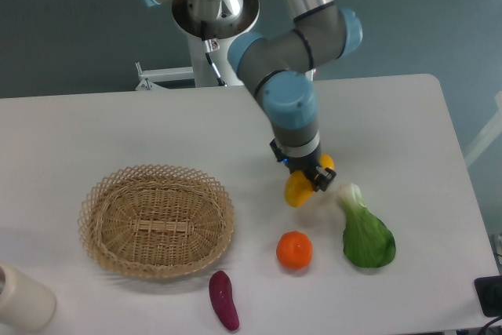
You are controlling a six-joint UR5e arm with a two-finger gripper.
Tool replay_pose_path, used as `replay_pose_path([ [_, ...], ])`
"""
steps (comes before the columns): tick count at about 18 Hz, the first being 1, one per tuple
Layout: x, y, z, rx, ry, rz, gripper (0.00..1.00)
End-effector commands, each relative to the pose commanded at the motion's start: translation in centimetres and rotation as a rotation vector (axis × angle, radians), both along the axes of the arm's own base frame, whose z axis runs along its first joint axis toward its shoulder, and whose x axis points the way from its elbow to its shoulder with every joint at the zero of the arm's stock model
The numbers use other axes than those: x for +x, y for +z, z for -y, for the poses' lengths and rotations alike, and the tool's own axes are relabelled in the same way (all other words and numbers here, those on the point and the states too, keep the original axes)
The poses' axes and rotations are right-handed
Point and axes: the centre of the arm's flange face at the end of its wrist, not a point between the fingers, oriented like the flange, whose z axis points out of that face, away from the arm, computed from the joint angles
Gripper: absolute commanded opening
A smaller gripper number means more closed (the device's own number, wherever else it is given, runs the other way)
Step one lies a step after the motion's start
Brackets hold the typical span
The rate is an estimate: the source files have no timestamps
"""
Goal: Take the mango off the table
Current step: 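Lift the held mango and carry it back toward the bok choy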
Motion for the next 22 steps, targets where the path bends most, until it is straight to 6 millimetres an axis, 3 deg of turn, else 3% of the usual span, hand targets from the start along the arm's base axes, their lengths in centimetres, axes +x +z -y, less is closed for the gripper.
replay_pose_path([
  [8,-3.6,2.8,-2.1,0.047,-0.006,-0.015,0.38],
  [22,-3.9,3.0,-1.1,0.005,-0.044,0.025,0.39],
])
